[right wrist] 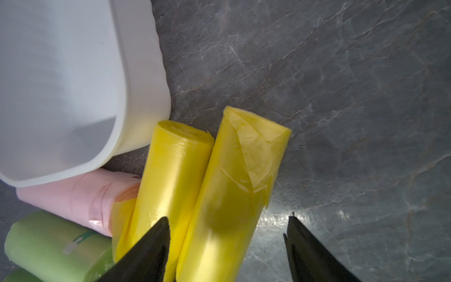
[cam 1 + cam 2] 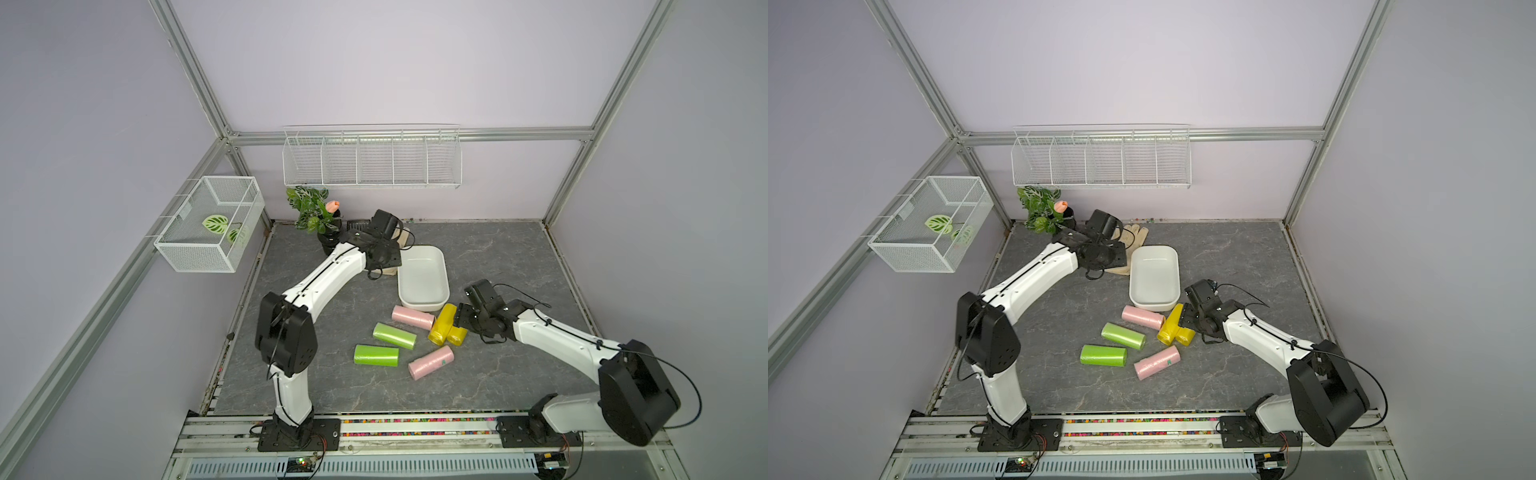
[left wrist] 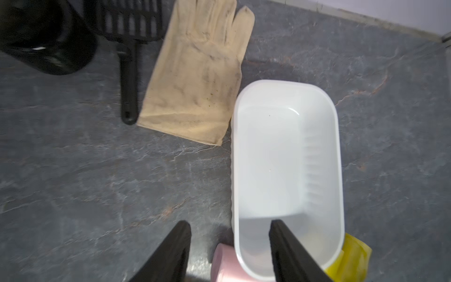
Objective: Put the roll of trash bags into the storage box
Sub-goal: Adjust the storage box at the center of the board, then pick up the roll of trash bags from the center of the board.
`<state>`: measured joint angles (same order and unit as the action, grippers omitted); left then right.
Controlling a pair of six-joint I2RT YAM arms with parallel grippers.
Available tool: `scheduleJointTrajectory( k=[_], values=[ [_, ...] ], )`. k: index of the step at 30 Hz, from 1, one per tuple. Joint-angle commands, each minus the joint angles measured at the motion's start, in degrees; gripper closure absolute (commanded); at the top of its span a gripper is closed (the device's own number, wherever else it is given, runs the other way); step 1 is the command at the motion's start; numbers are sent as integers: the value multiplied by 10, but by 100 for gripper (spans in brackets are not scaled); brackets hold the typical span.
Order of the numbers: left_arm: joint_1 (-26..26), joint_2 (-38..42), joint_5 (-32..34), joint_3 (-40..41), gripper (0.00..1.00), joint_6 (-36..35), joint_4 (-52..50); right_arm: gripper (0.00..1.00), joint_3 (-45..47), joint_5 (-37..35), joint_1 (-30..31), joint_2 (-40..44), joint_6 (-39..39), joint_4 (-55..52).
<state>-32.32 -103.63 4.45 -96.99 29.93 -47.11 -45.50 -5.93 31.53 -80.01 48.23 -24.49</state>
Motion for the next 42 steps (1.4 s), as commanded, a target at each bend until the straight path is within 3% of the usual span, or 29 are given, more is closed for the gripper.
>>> scheduleJointTrajectory(
  k=[1,6,13,15,18,25,36,39,42],
  values=[
    [45,63,-18,40,42,2,-44,25,-7,-6,6,-11,9,-5],
    [117,168,-32,114,33,-46,-55,28,13,-11,12,0,20,-4],
    [132,240,74,206,22,-123,-44,32,10,-26,14,-15,27,-37],
    [151,266,62,235,19,-123,-27,32,12,-34,16,-9,31,-48],
    [195,301,-18,285,17,-113,17,33,27,-46,20,12,37,-57],
    [226,289,-44,326,18,-102,37,33,32,-57,22,17,47,-77],
    [234,289,-54,323,18,-103,36,35,-37,-54,32,-99,38,-91],
    [234,290,-55,325,18,-101,37,39,-37,-51,35,-114,40,-91],
    [234,287,-59,326,18,-99,39,49,-37,-52,40,-109,39,-92]
  ],
)
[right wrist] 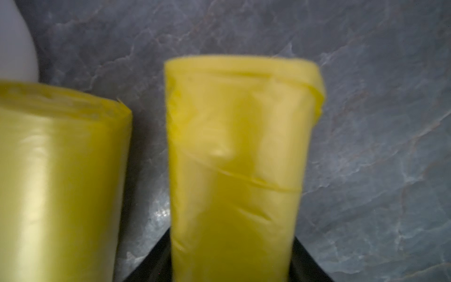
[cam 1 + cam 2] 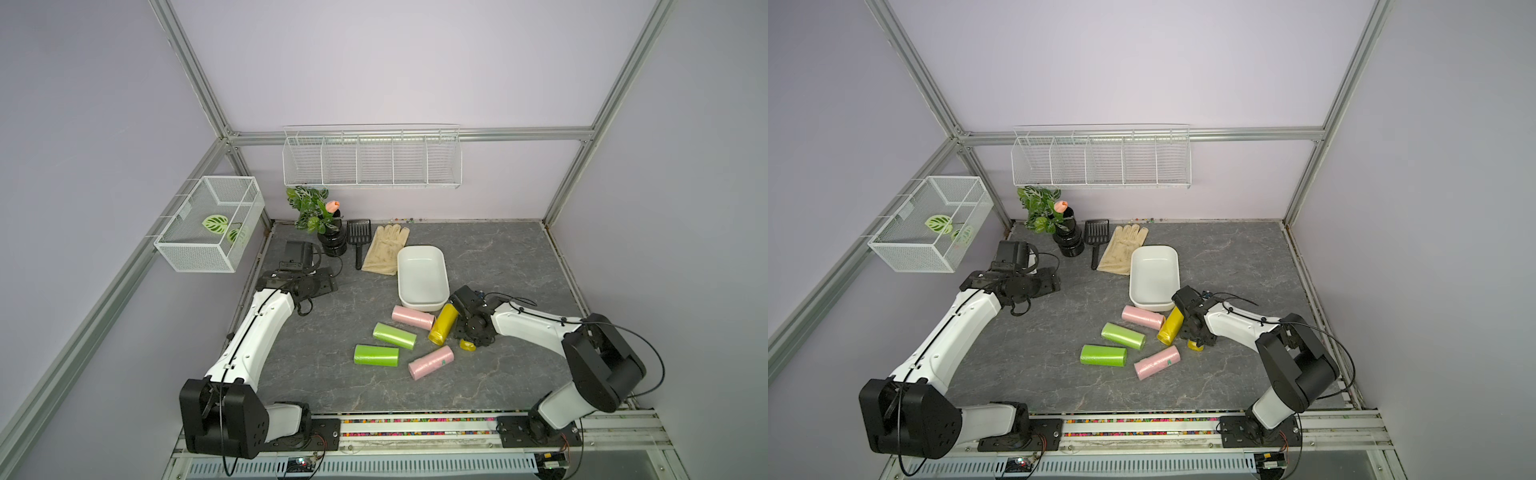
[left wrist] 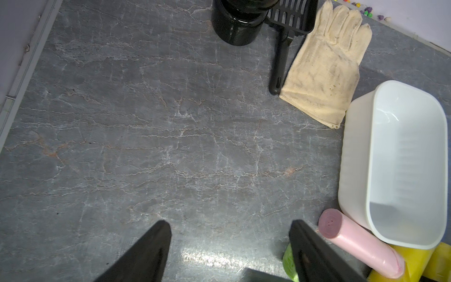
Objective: Put the roll of trash bags into the storage box
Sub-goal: Pick up the roll of trash bags from the center of the board.
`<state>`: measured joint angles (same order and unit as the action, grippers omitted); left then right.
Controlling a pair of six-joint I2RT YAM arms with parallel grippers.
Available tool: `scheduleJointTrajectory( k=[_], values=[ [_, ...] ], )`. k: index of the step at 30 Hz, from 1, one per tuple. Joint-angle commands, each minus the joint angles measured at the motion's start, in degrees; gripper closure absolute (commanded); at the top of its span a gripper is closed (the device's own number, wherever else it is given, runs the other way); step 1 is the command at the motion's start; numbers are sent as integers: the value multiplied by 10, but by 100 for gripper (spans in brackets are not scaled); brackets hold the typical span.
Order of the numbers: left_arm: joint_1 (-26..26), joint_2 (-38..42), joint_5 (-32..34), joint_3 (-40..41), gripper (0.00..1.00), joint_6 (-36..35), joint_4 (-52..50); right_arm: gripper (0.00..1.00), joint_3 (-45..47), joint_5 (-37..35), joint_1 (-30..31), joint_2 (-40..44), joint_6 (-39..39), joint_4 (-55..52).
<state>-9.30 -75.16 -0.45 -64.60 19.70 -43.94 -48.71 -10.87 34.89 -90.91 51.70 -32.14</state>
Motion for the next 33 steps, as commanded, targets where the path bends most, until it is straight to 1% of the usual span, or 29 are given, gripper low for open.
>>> scheduleJointTrajectory(
  k=[1,4,5,6,7,10,16,20,21,22,26,28,29,33],
  values=[
    [4,2,-11,2,18,5,7,50,-6,-4,7,4,1,-16],
    [5,-2,-18,0,18,6,8,51,-8,-17,10,21,-7,-31],
    [6,-3,-21,0,19,6,8,54,-7,-21,9,28,-12,-34],
    [6,-3,-22,0,19,6,8,59,-6,-26,9,37,-16,-38],
    [7,-3,-22,0,19,6,8,67,-6,-32,10,44,-20,-42],
    [8,-1,-23,0,19,3,8,80,-7,-46,10,65,-40,-53],
    [10,-1,-26,0,19,2,8,87,-10,-66,10,106,-76,-73],
    [11,-4,-29,-1,19,1,8,89,-21,-118,9,138,-96,-114],
    [13,-5,-30,-1,19,1,8,96,-29,-141,10,148,-101,-132],
    [13,-5,-31,-2,19,1,8,100,-33,-156,9,158,-125,-135],
    [17,-8,-40,-4,19,1,8,100,-63,-176,9,197,-229,-126],
    [18,-8,-40,-4,19,0,8,100,-73,-175,9,222,-289,-100],
    [19,-7,-40,-4,19,-1,7,100,-71,-168,8,234,-322,-82],
    [20,-3,-40,-4,19,-6,6,100,-55,-149,8,285,-496,6]
  ],
)
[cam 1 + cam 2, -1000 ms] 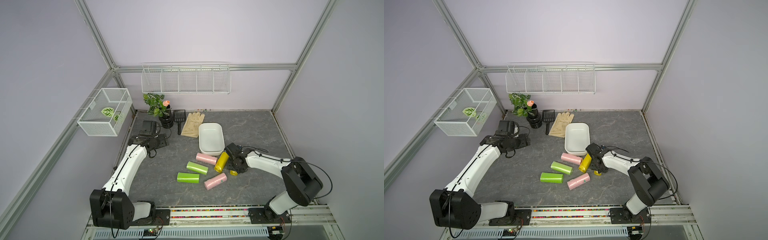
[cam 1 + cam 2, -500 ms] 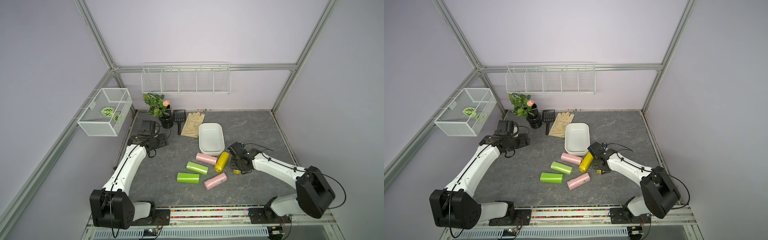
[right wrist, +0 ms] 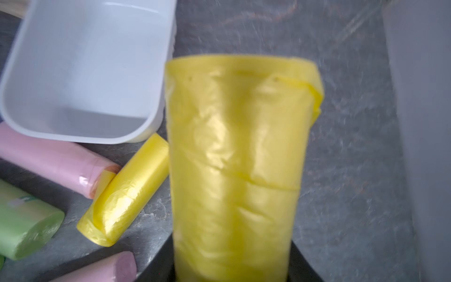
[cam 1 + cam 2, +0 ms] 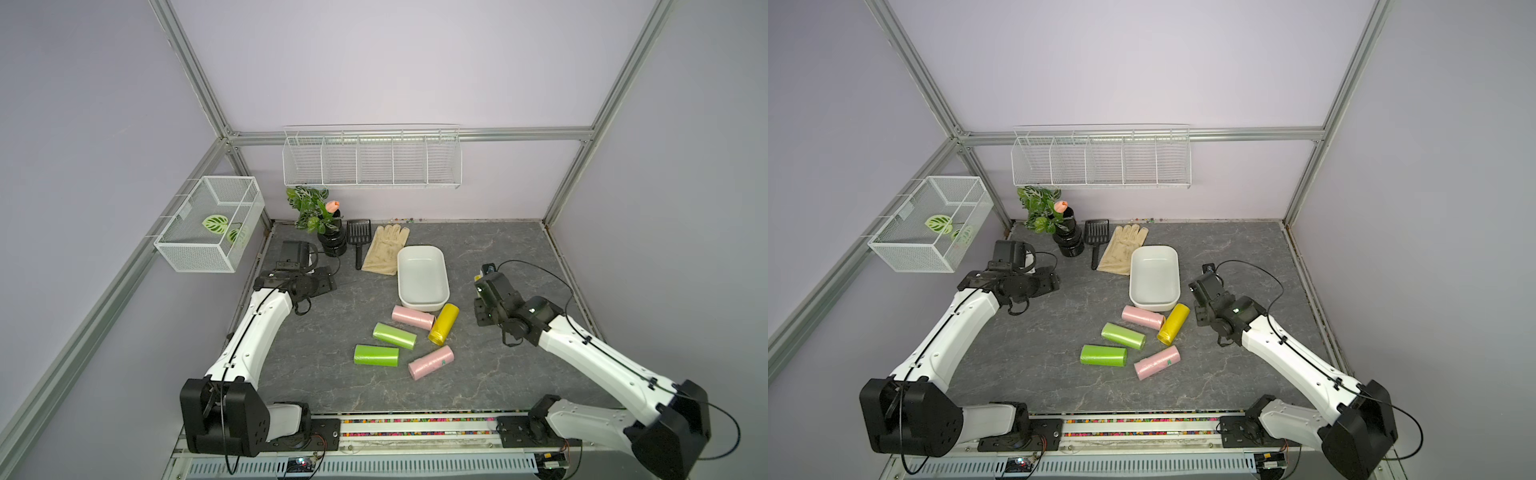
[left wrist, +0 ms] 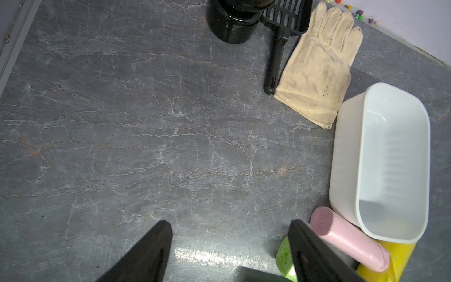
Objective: Put the roll of trash bags into the storage box
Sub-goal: Pick up the roll of trash bags from the center of the board, then place the roll of trash bags in the storage box.
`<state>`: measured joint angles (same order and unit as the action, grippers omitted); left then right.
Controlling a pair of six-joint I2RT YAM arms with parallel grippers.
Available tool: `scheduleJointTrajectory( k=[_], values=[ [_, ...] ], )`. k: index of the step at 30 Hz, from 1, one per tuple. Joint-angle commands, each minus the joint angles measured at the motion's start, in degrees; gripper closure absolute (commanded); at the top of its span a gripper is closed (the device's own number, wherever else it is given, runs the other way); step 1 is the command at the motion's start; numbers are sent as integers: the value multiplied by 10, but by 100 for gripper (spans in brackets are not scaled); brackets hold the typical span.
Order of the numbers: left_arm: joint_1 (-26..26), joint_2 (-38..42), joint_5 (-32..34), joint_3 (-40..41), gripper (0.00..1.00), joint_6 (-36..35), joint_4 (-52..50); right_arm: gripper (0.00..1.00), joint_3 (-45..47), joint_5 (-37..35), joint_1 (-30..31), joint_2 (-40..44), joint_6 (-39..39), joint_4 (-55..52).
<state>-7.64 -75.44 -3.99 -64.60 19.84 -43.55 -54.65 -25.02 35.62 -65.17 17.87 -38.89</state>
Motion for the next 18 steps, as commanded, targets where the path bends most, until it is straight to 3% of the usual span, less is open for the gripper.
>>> scheduleJointTrajectory(
  k=[1,4,10,18],
  values=[
    [4,0,-4,-4,19,-8,1,100,4,-3,1,35,-197,82],
    [4,5,-5,-2,19,-11,3,100,-13,31,1,34,-287,82],
    [4,14,-43,2,19,-21,8,100,-131,146,1,-47,-354,-43],
    [7,28,-107,10,11,-29,22,100,-220,282,1,-134,-477,-119]
  ],
)
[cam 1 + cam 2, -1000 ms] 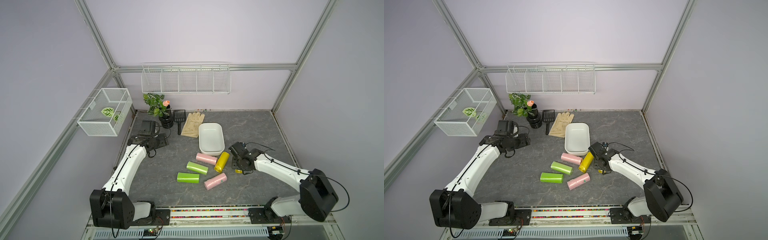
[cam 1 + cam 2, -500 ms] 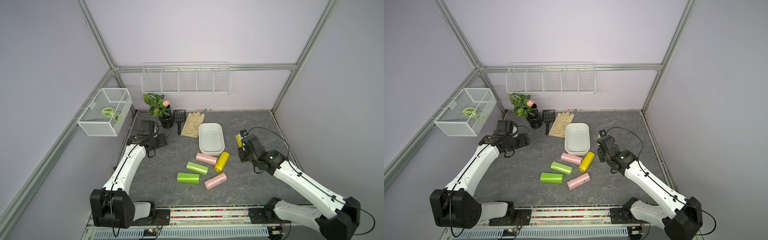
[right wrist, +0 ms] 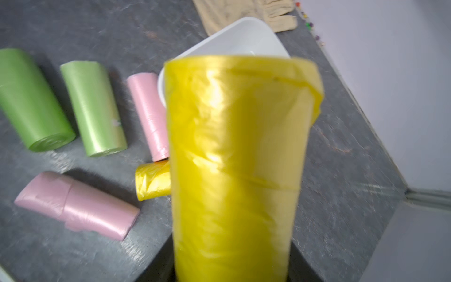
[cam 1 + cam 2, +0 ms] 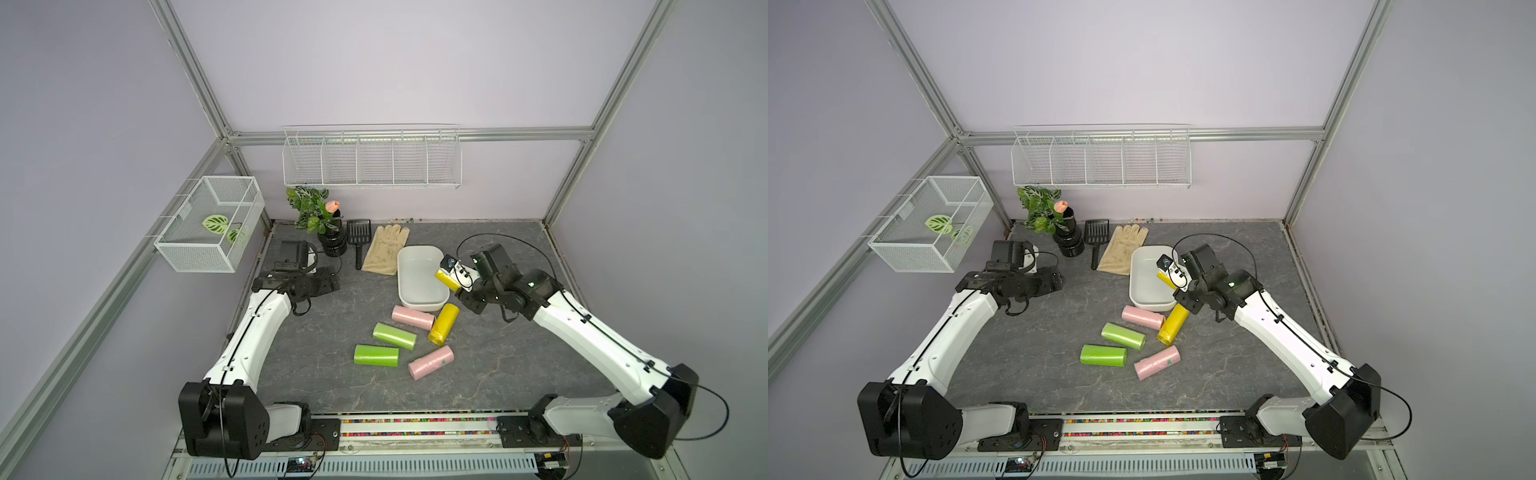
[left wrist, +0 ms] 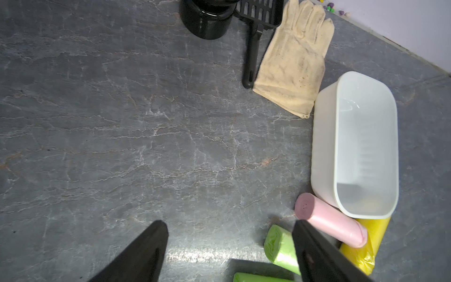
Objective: Put the roll of trash bags into the storage box
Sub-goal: Place the roll of trash bags in the storage box.
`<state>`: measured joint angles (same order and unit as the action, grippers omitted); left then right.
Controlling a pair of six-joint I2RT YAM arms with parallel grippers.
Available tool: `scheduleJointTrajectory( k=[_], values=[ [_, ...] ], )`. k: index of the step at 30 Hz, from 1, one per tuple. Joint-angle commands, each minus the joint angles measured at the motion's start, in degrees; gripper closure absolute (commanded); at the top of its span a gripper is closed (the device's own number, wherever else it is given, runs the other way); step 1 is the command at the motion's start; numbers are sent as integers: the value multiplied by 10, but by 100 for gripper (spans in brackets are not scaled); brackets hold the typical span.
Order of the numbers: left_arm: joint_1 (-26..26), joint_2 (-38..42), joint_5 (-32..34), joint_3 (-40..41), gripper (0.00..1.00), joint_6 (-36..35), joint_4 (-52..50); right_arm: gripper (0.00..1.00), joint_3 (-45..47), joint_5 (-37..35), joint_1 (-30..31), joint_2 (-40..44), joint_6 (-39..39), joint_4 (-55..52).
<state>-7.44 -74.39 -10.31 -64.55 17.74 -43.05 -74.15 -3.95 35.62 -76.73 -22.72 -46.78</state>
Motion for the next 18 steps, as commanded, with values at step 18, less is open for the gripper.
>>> scheduleJointTrajectory(
  k=[18],
  values=[
    [57,142,-221,105,0,3,74,100,-324,110,-6,-351,-206,-218]
  ],
)
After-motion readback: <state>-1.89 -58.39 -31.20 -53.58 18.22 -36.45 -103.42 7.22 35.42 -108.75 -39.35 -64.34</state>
